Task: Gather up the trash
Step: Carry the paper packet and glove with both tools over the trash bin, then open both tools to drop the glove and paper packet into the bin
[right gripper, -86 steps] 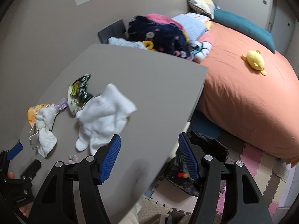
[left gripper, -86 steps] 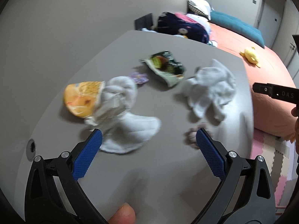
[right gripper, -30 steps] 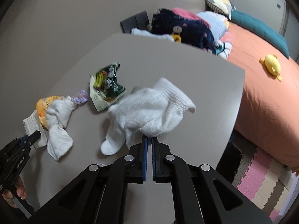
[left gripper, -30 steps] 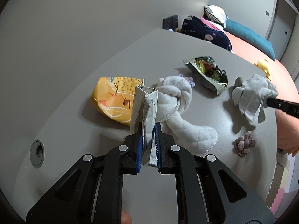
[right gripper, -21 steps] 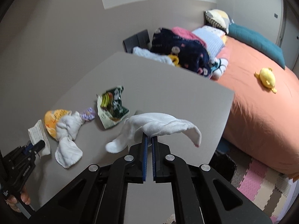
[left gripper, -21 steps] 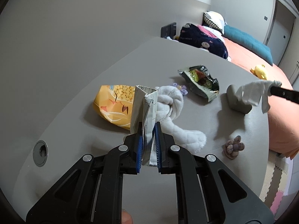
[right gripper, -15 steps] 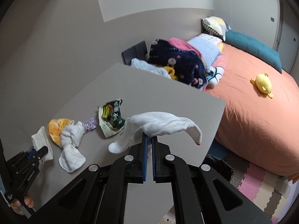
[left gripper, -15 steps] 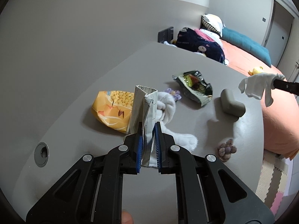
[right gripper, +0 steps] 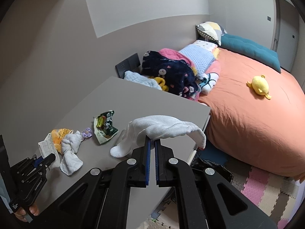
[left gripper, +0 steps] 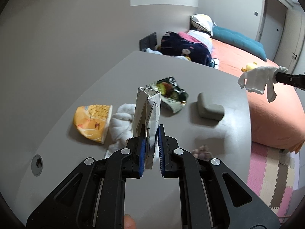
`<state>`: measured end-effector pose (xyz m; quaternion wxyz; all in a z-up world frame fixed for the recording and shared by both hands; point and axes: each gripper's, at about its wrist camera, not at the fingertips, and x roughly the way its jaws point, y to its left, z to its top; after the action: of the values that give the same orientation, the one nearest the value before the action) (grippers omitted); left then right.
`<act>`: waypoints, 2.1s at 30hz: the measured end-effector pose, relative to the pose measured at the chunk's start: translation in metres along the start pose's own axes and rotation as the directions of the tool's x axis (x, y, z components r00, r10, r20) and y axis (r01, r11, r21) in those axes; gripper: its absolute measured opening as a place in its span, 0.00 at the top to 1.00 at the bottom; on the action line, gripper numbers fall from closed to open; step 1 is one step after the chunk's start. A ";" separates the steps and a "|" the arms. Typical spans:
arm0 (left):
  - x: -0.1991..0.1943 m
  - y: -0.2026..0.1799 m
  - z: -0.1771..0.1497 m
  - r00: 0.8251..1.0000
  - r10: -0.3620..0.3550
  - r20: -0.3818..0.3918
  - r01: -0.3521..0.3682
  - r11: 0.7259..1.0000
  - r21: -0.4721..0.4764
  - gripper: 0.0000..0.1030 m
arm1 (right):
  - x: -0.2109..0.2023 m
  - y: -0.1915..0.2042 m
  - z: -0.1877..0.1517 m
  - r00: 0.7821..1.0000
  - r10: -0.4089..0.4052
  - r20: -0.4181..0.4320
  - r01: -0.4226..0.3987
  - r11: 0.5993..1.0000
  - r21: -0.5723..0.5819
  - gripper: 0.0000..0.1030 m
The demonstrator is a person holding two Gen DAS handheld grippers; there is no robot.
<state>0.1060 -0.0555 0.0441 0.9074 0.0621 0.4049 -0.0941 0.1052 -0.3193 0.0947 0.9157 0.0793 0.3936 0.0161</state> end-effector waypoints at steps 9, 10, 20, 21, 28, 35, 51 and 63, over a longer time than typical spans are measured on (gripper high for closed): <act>-0.008 -0.033 0.005 1.000 -0.025 0.015 0.024 0.999 0.044 0.89 | -0.021 -0.029 -0.005 0.999 -0.020 0.027 0.019 0.999 0.039 0.95; -0.009 -0.038 0.006 0.999 -0.030 0.016 0.029 0.998 0.051 0.89 | -0.023 -0.033 -0.006 0.999 -0.023 0.029 0.022 0.999 0.045 0.95; -0.009 -0.099 0.016 0.995 -0.096 0.011 0.094 0.987 0.128 0.89 | -0.043 -0.084 -0.017 0.997 -0.065 0.041 0.060 0.992 0.110 0.95; -0.008 -0.105 0.017 0.995 -0.103 0.008 0.101 0.986 0.135 0.89 | -0.044 -0.089 -0.019 0.997 -0.069 0.040 0.064 0.991 0.115 0.95; 0.000 -0.163 0.023 0.986 -0.166 -0.020 0.166 0.965 0.203 0.89 | -0.052 -0.134 -0.029 0.994 -0.107 0.026 0.102 0.981 0.166 0.95; 0.008 -0.216 0.023 0.974 -0.220 -0.058 0.228 0.935 0.272 0.89 | -0.056 -0.176 -0.041 0.988 -0.155 -0.002 0.152 0.966 0.212 0.95; 0.034 -0.301 0.007 0.938 -0.294 -0.184 0.343 0.866 0.364 0.89 | -0.038 -0.245 -0.069 0.966 -0.226 -0.122 0.252 0.926 0.282 0.95; 0.061 -0.314 0.007 0.933 -0.265 -0.242 0.339 0.874 0.349 0.89 | 0.018 -0.272 -0.080 0.924 -0.235 -0.301 0.321 0.905 0.279 0.80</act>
<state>0.0817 -0.3702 -0.0085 0.8092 0.1834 0.4665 -0.3064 0.0508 -0.5753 -0.0160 0.8233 0.1679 0.5150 -0.1700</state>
